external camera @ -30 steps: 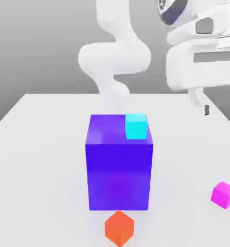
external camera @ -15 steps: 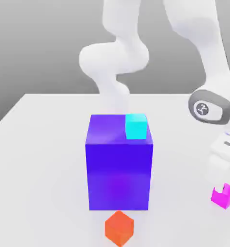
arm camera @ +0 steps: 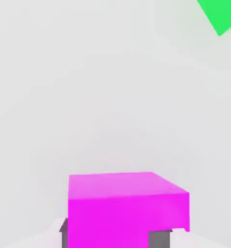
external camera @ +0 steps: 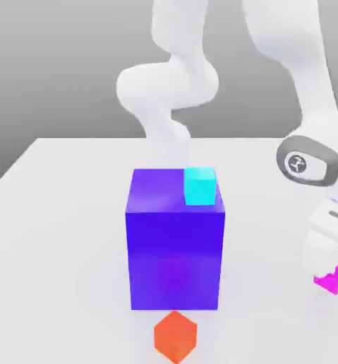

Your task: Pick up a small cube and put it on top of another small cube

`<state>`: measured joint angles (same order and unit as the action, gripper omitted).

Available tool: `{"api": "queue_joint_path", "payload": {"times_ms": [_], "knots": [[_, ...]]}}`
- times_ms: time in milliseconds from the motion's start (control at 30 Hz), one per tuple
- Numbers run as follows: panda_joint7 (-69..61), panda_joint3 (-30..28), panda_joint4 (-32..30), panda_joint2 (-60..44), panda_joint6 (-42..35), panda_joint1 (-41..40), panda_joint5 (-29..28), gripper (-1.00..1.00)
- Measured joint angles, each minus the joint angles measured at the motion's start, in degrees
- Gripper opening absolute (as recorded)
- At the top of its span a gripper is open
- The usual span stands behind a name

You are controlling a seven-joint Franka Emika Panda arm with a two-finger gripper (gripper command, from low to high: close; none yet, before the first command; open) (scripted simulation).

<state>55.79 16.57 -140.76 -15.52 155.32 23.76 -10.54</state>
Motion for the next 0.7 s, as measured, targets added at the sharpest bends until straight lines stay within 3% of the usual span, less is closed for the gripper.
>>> {"api": "queue_joint_path", "payload": {"times_ms": [433, 533, 567, 700], "knots": [[7.1, -4.6, 26.3, -10.0, -16.1, -0.4, 3.0, -1.0], [8.3, -6.0, 28.4, -15.1, -13.0, 0.3, 2.0, -1.0], [8.6, -6.4, 28.6, -16.8, -11.6, 0.6, 1.6, 1.0], [8.5, -6.4, 28.6, -16.8, -11.6, 0.6, 1.7, 1.0]]}}
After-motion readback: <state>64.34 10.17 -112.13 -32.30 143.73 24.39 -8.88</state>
